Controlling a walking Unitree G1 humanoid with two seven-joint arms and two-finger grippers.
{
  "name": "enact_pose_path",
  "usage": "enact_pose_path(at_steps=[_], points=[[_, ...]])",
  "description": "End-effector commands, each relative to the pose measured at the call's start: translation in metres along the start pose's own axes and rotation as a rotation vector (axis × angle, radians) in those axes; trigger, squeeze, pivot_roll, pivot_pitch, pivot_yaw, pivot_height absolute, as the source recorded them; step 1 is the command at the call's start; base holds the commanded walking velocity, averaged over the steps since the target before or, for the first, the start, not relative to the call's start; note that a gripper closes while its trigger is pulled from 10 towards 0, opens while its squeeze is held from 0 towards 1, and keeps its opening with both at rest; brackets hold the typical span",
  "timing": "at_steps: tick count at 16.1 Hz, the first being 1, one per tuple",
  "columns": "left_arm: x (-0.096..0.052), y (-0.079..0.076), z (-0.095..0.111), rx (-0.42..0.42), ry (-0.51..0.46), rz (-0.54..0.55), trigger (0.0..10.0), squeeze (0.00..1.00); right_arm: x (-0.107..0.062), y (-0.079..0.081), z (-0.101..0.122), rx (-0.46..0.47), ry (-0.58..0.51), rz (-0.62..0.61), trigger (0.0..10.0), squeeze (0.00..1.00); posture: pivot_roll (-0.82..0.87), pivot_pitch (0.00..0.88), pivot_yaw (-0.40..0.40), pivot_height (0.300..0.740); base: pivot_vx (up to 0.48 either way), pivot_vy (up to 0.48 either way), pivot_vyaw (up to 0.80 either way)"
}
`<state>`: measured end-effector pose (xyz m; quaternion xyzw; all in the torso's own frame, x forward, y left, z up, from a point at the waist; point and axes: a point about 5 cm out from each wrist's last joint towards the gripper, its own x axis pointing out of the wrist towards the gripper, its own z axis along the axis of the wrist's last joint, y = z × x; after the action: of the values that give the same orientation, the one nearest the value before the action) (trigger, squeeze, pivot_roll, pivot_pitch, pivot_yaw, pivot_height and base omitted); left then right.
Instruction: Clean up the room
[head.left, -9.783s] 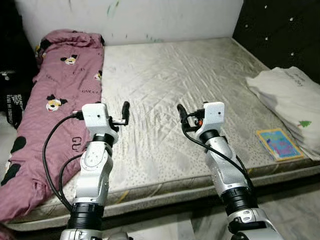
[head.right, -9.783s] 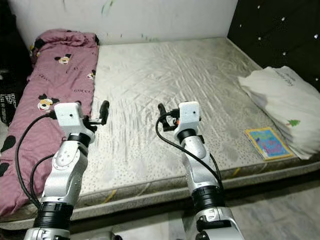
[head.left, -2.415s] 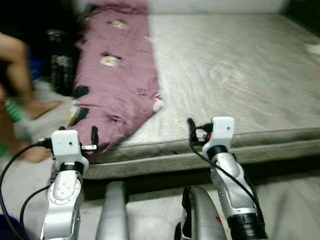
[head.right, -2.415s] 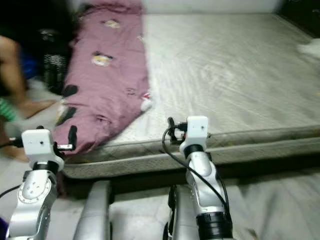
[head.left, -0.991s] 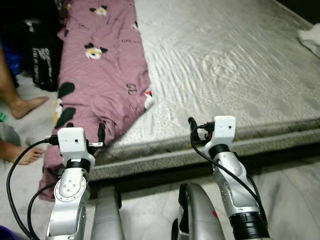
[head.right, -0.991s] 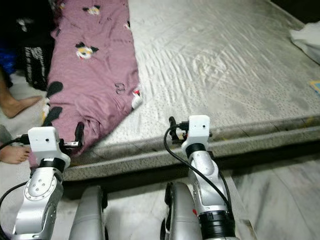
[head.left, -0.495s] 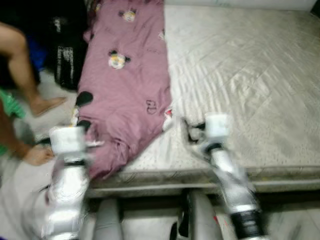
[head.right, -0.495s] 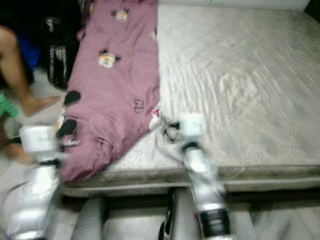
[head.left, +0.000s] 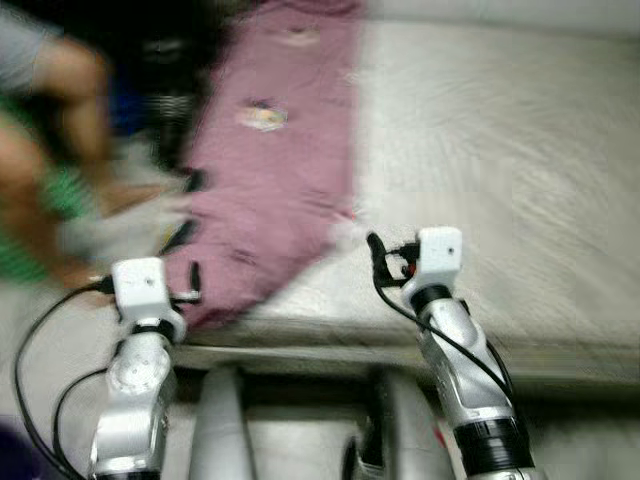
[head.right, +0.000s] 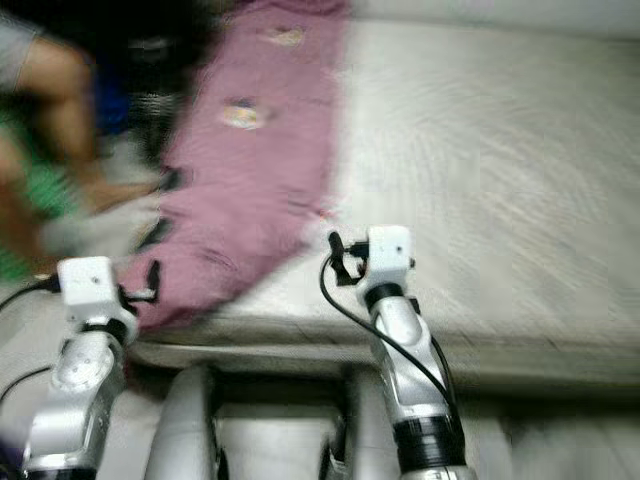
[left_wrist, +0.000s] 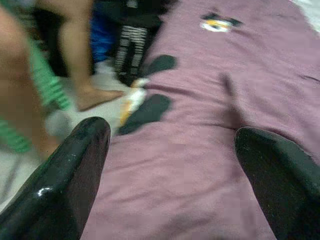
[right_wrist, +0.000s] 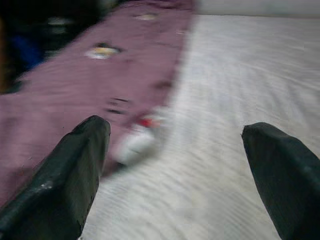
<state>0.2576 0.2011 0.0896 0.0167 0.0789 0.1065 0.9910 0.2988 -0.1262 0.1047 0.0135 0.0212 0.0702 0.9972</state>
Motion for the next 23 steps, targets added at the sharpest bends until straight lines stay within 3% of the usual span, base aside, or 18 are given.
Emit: enact_pose_path(at_steps=[1, 7, 9, 11, 14, 19, 21, 23], points=[[0.005, 0.0, 0.0, -0.005, 0.025, 0.035, 10.0, 0.0, -0.001, -0.008, -0.002, -0.001, 0.015, -0.028, 10.0, 0.0, 0.08, 0.091, -0.036, 0.552, 0.0, 0.0, 0.0], [0.017, 0.005, 0.001, -0.021, 0.05, 0.14, 10.0, 0.0, -0.004, -0.018, 0.0, -0.02, 0.015, -0.051, 10.0, 0.0, 0.05, 0.094, -0.039, 0.552, 0.0, 0.0, 0.0], [0.015, 0.012, 0.003, -0.018, 0.024, 0.231, 10.0, 0.0, -0.009, -0.035, 0.001, -0.039, 0.026, -0.098, 10.0, 0.0, 0.03, 0.099, -0.037, 0.552, 0.0, 0.0, 0.0], [0.012, 0.035, -0.003, -0.021, 0.052, 0.37, 10.0, 0.0, -0.017, -0.055, 0.002, -0.068, 0.037, -0.142, 10.0, 0.0, 0.02, 0.104, -0.044, 0.552, 0.0, 0.0, 0.0], [0.027, 0.043, 0.0, -0.035, 0.06, 0.388, 10.0, 0.0, -0.037, -0.084, 0.002, -0.126, 0.07, -0.188, 10.0, 0.0, -0.02, 0.116, -0.052, 0.552, 0.0, 0.0, 0.0], [0.065, 0.021, 0.01, -0.066, 0.081, 0.306, 10.0, 0.0, -0.07, -0.111, 0.004, -0.213, 0.122, -0.214, 10.0, 0.0, -0.09, 0.144, -0.052, 0.552, 0.0, 0.0, 0.0], [0.08, 0.001, 0.012, -0.038, 0.106, 0.222, 10.0, 0.0, -0.071, -0.112, 0.005, -0.222, 0.12, -0.227, 10.0, 0.0, -0.1, 0.145, -0.049, 0.552, 0.0, 0.0, 0.0], [0.085, -0.019, 0.011, -0.031, 0.136, 0.164, 10.0, 0.0, -0.067, -0.11, 0.007, -0.222, 0.114, -0.233, 10.0, 0.0, -0.13, 0.146, -0.038, 0.552, 0.0, 0.0, 0.0]])
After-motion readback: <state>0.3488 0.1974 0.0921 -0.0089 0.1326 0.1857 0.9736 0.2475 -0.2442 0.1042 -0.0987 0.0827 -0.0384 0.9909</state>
